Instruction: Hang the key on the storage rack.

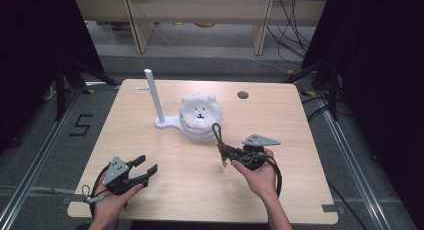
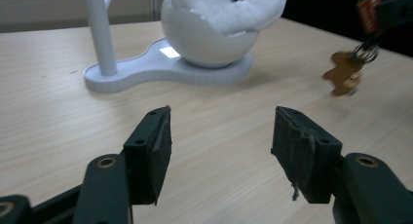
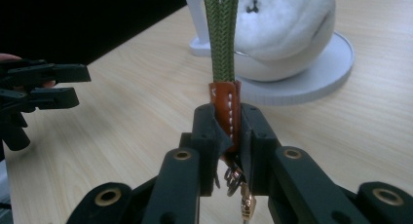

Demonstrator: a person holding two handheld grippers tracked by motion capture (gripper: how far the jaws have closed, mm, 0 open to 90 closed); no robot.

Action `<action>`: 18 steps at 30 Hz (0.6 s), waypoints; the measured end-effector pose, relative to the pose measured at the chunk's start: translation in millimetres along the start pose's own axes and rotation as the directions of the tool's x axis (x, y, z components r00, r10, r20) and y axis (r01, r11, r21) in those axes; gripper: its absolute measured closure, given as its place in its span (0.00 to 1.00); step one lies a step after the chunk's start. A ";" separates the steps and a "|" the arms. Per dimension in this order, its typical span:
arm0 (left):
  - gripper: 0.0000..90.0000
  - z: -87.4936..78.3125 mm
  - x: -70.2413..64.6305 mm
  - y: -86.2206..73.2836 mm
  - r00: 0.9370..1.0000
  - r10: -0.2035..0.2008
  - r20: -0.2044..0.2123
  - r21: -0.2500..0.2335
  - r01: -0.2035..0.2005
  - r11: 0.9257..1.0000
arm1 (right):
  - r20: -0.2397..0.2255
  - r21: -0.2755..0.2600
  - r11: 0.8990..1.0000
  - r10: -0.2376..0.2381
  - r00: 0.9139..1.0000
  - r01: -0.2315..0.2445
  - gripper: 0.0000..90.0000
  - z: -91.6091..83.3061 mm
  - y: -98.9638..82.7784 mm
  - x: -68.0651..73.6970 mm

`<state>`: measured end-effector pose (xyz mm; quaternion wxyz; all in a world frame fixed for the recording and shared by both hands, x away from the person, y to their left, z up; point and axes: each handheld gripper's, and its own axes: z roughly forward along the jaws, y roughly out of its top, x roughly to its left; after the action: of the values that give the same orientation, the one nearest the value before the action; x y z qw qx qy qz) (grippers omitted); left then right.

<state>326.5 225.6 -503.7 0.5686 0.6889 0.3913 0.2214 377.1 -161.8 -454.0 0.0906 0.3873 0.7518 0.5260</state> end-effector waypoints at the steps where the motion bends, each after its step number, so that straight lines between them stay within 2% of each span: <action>1: 0.43 0.7 -1.3 3.7 1.000 -0.008 0.015 -0.005 0.008 1.000 | -0.003 -0.009 1.000 0.010 1.000 -0.010 0.88 2.0 -0.5 2.1; 2: 0.43 1.8 -2.8 7.8 1.000 -0.015 0.026 -0.009 0.015 1.000 | -0.002 -0.014 1.000 -0.010 1.000 0.010 0.88 2.5 0.1 1.9; 3: 0.43 4.1 -3.9 11.6 0.999 -0.023 0.046 -0.025 0.024 0.999 | -0.013 -0.034 0.999 0.010 1.000 -0.010 0.88 5.3 -0.9 4.3; 5: 0.43 9.7 -5.8 20.3 0.996 -0.044 0.080 -0.047 0.048 0.998 | -0.045 -0.021 1.000 0.013 0.999 -0.014 0.88 9.2 -1.0 5.0; 6: 0.43 11.8 -7.1 25.4 0.995 -0.047 0.091 -0.044 0.051 0.998 | -0.052 -0.017 0.999 0.030 0.998 -0.031 0.88 10.1 -1.2 7.5; 7: 0.43 14.2 -8.7 30.6 0.993 -0.052 0.104 -0.040 0.057 0.998 | -0.042 -0.021 0.999 0.023 0.999 -0.024 0.88 12.7 -1.3 8.0; 8: 0.44 18.4 -10.0 35.1 0.989 -0.064 0.133 -0.046 0.070 0.996 | -0.056 -0.033 0.999 0.006 0.998 -0.008 0.88 14.3 -0.8 7.8; 9: 0.45 23.4 -11.3 39.3 0.982 -0.079 0.170 -0.053 0.089 0.995 | -0.049 -0.037 0.999 0.006 0.999 -0.008 0.88 15.8 -0.7 9.2; 13: 0.48 39.4 -19.2 55.5 0.974 -0.055 0.219 -0.016 0.060 0.998 | -0.068 -0.068 0.998 -0.006 0.998 0.002 0.88 19.1 2.5 14.1; 14: 0.49 43.9 -21.3 58.6 0.970 -0.050 0.237 -0.011 0.055 0.998 | -0.072 -0.071 0.997 -0.018 0.997 0.013 0.88 19.6 4.1 14.9; 15: 0.50 48.0 -23.6 61.4 0.966 -0.049 0.252 -0.004 0.052 0.999 | -0.076 -0.072 0.997 0.000 0.997 -0.005 0.88 19.7 5.0 17.9; 16: 0.51 52.1 -25.5 64.3 0.963 -0.048 0.265 0.002 0.049 0.999 | -0.077 -0.082 0.996 -0.031 0.997 0.025 0.88 20.9 6.6 17.2; 18: 0.54 59.1 -26.8 70.7 0.957 -0.054 0.284 0.007 0.054 0.999 | -0.085 -0.088 0.996 -0.025 0.996 0.018 0.88 21.9 8.3 20.6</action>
<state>375.2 165.0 -447.4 0.6249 0.7023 0.3243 0.1048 379.0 -130.8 -450.6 0.0807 0.3517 0.7354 0.5735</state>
